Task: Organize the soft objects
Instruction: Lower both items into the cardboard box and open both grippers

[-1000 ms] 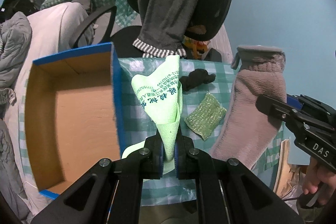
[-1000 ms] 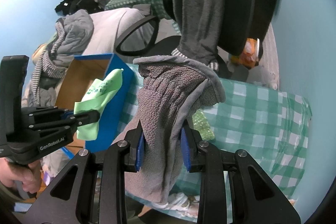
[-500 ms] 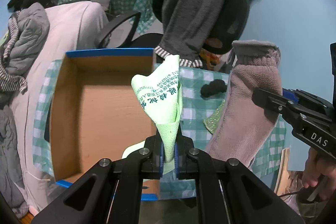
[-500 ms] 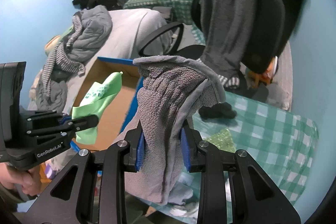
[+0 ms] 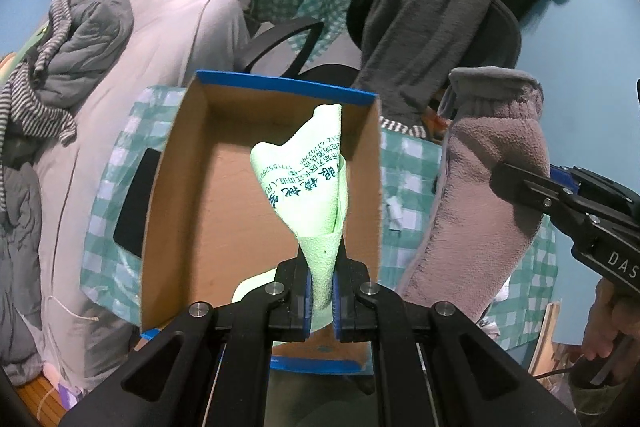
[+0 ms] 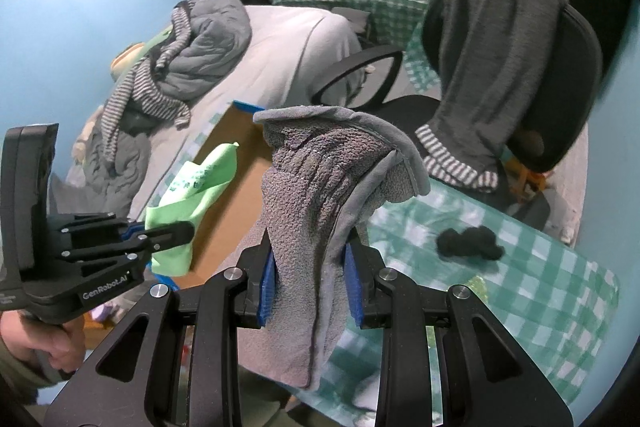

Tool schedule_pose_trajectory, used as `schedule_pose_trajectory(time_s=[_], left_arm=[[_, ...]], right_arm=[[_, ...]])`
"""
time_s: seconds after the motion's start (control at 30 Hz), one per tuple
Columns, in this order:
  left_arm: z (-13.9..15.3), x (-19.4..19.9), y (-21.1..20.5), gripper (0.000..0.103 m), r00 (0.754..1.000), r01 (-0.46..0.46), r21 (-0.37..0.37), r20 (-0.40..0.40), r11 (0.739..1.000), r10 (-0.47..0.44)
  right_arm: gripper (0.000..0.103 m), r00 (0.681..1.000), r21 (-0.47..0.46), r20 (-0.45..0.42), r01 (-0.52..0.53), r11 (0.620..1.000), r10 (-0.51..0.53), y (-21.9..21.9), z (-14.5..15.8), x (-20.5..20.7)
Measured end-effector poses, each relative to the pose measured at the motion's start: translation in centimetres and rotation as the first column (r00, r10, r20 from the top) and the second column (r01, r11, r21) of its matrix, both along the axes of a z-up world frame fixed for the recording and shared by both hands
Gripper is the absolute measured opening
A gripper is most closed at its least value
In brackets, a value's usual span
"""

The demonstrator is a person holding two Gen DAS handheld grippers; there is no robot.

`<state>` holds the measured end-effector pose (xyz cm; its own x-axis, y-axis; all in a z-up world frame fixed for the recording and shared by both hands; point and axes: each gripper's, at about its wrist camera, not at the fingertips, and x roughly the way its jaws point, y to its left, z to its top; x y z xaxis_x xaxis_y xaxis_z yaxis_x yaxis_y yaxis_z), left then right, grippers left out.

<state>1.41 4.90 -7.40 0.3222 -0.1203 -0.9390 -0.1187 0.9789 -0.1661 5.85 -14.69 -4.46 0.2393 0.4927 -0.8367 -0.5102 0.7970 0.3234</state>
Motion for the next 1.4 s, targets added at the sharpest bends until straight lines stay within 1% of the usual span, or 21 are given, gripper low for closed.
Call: schedule_pose_trajectory(time_s=[0.23,0.57,0.9,0.97,1.03,1.1,1.13,1.17,1.23,1.4], left_arm=[[-0.9,-0.2,2.4,0.007,0.999,-0.031,0.0,-0.019,1.0,0.031],[-2.8,-0.3,5.6,0.007,0.997,-0.054,0.014,-0.053,0.998,0.054],[-5.3,0.7,6.2,0.007,0.995,-0.03,-0.002,-0.099,1.0,0.029],[-5.9,1.0,6.0,0.008,0.992,-0.025,-0.003,-0.122,1.0,0.024],[-6.2,1.1,5.9,0.014,0.991,-0.018,0.001,-0.134,1.0,0.018],[-6.2,1.1,5.7,0.038,0.991,-0.013,0.012,-0.13,1.0,0.014],[-6.1,1.0,5.7,0.042,0.993,-0.011,0.018,-0.121,1.0,0.013],[-6.0,1.0,5.7,0.045,0.993,-0.009,0.024,-0.119,1.0,0.012],[-6.0,1.0,5.6,0.045,0.993,-0.002,0.028,-0.12,1.0,0.006],[-5.9,0.8,5.6,0.046,0.991,-0.005,0.03,-0.133,1.0,0.009]], right_arm=[[0.029,0.999,-0.003,-0.017,-0.047,0.999,0.047,3.7,-0.6,0.4],[0.029,0.993,-0.028,-0.063,-0.097,0.995,0.095,8.7,-3.1,0.7],[0.029,0.988,-0.06,-0.116,-0.105,0.993,0.097,11.5,-5.7,1.4],[0.031,0.986,-0.069,-0.137,-0.109,0.992,0.099,11.8,-6.3,1.6],[0.041,0.984,-0.079,-0.152,-0.105,0.991,0.092,11.9,-6.6,1.7],[0.044,0.983,-0.092,-0.161,-0.103,0.99,0.087,11.9,-6.7,1.7],[0.048,0.982,-0.096,-0.166,-0.102,0.99,0.085,11.9,-6.8,1.6],[0.049,0.983,-0.099,-0.167,-0.096,0.99,0.079,11.7,-6.8,1.6],[0.056,0.985,-0.101,-0.16,-0.084,0.991,0.067,11.5,-6.6,1.5],[0.062,0.988,-0.102,-0.147,-0.061,0.993,0.046,10.6,-6.0,1.6]])
